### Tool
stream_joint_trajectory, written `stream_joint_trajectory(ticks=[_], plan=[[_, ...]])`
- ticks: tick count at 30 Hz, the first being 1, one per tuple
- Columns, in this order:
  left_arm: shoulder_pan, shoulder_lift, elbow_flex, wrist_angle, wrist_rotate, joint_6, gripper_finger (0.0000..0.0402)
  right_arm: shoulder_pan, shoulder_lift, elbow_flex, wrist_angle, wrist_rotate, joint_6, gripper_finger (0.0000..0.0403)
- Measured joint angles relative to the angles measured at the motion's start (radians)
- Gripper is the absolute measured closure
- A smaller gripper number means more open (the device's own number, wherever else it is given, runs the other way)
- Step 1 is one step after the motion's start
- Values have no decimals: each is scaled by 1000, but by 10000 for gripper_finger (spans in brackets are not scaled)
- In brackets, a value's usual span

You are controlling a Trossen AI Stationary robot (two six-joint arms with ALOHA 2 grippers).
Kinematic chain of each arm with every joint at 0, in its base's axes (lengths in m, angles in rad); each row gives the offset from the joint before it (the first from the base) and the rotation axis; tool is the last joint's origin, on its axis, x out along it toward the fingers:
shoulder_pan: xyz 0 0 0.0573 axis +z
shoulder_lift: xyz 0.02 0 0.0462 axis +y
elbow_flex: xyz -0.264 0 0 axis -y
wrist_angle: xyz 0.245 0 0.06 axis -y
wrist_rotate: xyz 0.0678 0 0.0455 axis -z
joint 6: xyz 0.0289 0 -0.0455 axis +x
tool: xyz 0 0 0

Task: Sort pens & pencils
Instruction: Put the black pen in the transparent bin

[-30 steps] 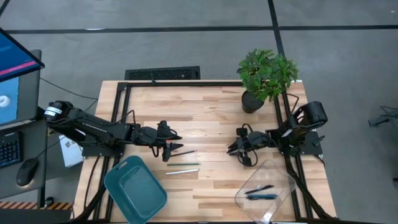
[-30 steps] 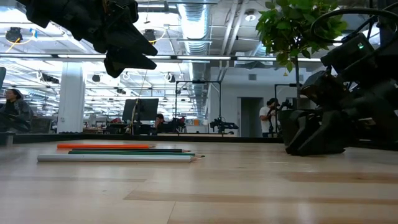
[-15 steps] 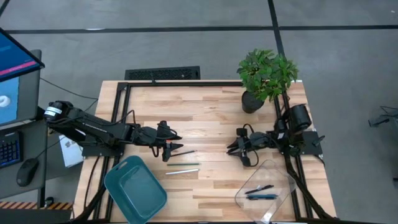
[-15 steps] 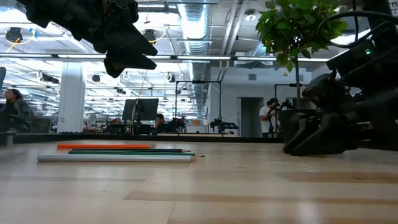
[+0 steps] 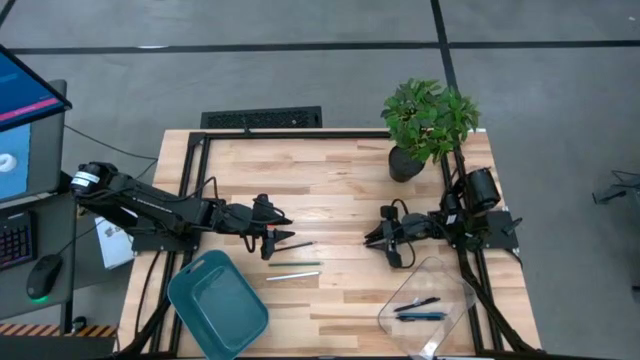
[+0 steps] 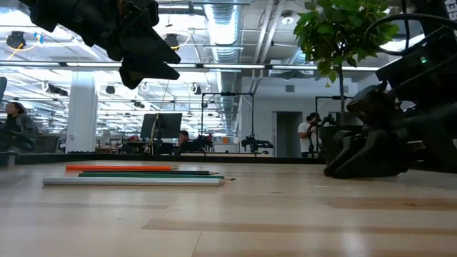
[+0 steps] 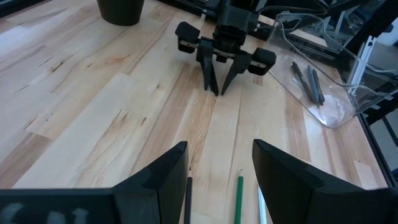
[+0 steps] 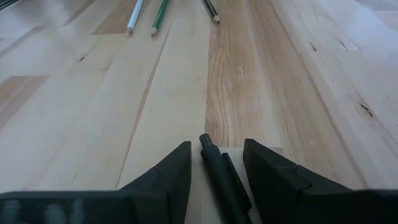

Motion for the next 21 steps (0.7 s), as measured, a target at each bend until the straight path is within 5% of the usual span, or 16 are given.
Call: stream_joint_trajectory(ticks=[21], plan=[[0, 0, 0, 0, -1, 9, 230, 7, 0, 0, 0, -3, 10, 275]])
